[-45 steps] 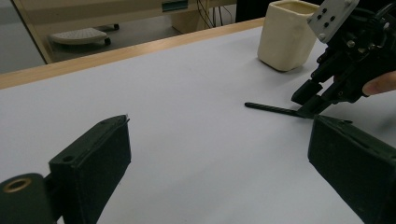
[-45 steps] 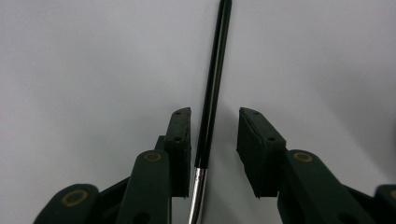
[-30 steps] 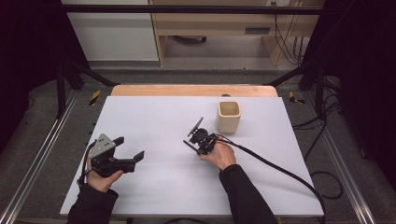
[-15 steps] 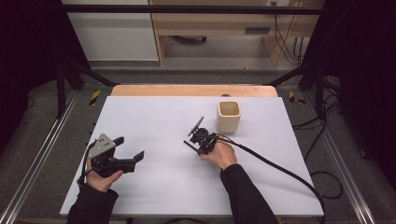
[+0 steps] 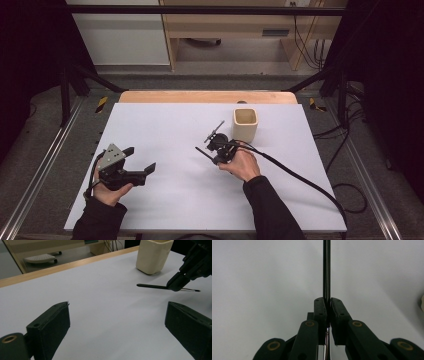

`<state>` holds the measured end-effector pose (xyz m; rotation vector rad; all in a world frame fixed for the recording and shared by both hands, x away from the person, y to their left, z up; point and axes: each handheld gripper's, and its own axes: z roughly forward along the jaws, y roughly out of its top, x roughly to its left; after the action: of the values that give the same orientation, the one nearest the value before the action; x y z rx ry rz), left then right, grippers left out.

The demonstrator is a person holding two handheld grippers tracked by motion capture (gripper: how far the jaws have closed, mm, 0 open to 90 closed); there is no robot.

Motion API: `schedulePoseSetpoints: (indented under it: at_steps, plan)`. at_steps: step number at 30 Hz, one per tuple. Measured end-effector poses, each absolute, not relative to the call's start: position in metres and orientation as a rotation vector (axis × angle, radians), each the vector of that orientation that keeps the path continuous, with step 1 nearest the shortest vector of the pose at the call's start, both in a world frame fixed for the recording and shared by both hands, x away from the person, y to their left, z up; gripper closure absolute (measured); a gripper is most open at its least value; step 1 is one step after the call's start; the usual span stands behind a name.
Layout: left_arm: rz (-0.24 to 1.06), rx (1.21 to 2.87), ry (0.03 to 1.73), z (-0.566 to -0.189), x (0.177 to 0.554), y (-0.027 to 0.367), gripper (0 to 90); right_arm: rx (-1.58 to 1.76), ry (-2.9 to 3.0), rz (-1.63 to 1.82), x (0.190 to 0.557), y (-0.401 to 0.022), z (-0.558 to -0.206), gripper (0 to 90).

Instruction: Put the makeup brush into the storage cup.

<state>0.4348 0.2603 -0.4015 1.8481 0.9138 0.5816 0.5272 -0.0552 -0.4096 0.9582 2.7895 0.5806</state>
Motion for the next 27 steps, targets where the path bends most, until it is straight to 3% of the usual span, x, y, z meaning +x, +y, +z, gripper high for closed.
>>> schedulePoseSetpoints:
  at_steps: [27]
  plan:
    - [0.516,2.046,0.679,-0.397,0.422,0.206,5.1,0.71,2.935,0.687,0.485,-0.082,-0.391,84.1]
